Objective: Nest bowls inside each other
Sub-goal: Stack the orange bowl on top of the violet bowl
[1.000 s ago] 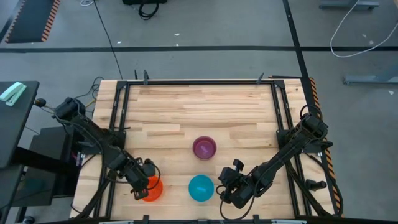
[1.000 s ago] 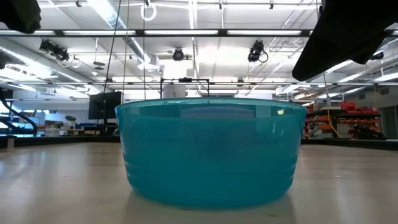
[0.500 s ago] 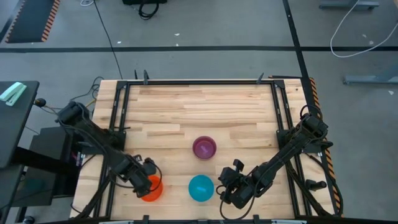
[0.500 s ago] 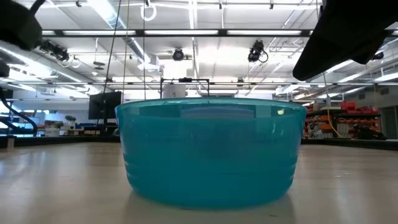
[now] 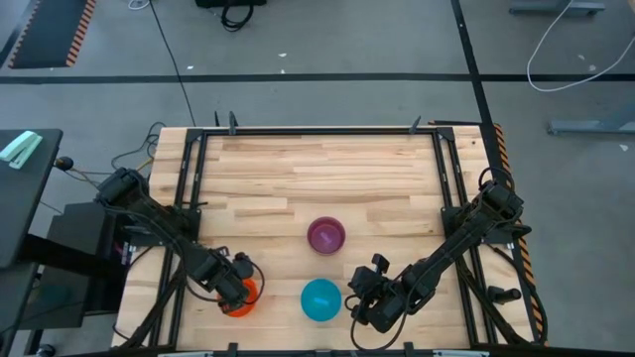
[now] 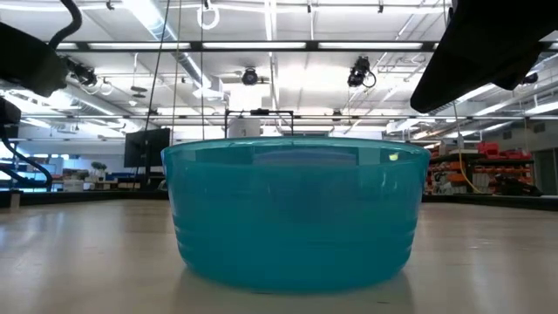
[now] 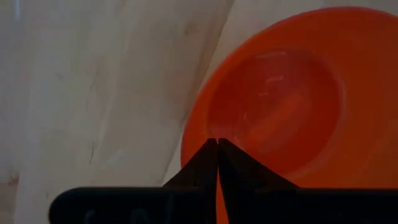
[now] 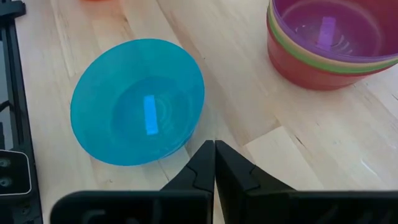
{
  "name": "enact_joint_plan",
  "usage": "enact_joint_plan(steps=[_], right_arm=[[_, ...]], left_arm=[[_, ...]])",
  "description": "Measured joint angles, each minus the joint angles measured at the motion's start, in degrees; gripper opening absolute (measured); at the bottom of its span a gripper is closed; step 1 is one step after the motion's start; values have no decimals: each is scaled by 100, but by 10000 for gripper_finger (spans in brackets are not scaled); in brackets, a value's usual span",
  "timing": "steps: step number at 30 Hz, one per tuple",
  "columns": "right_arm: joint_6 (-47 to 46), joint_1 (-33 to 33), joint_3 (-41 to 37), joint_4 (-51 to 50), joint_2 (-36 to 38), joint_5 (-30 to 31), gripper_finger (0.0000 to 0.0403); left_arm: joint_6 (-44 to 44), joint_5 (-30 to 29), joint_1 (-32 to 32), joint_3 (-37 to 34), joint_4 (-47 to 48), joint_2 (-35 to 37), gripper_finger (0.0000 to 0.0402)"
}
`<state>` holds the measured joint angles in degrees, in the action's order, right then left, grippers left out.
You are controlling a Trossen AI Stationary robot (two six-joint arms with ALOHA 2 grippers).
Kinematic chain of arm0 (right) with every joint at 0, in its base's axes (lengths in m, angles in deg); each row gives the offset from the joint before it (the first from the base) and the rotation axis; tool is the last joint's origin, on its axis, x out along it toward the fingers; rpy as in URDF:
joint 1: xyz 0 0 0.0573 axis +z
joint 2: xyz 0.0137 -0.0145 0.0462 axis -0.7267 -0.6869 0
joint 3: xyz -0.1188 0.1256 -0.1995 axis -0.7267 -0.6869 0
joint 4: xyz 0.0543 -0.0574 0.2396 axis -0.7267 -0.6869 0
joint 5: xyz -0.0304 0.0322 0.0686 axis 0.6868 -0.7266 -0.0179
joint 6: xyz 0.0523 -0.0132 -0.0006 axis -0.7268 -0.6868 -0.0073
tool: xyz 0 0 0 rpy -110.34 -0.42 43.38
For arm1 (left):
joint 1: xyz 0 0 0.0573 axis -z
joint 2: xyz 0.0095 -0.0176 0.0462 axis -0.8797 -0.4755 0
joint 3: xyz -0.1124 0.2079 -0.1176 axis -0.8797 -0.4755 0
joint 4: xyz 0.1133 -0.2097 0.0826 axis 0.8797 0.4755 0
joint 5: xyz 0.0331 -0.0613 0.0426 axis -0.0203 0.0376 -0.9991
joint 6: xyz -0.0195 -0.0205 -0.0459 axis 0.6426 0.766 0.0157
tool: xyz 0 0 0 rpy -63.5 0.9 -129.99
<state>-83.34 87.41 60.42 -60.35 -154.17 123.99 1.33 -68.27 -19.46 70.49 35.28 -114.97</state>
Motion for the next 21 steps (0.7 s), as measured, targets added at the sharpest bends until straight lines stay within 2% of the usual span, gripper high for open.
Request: enact_joint_plan(steps=[9, 15, 21], right_arm=[[0, 0, 0, 28, 0, 0, 19], [0, 0, 0, 35, 0, 0, 19], [-2, 0, 0, 37, 0, -2, 30]], left_arm=[[-130, -209, 2, 593, 631, 0, 11], [-171, -348, -168, 647, 1239, 2, 21], [-844, -317, -372, 642, 1275, 2, 41]])
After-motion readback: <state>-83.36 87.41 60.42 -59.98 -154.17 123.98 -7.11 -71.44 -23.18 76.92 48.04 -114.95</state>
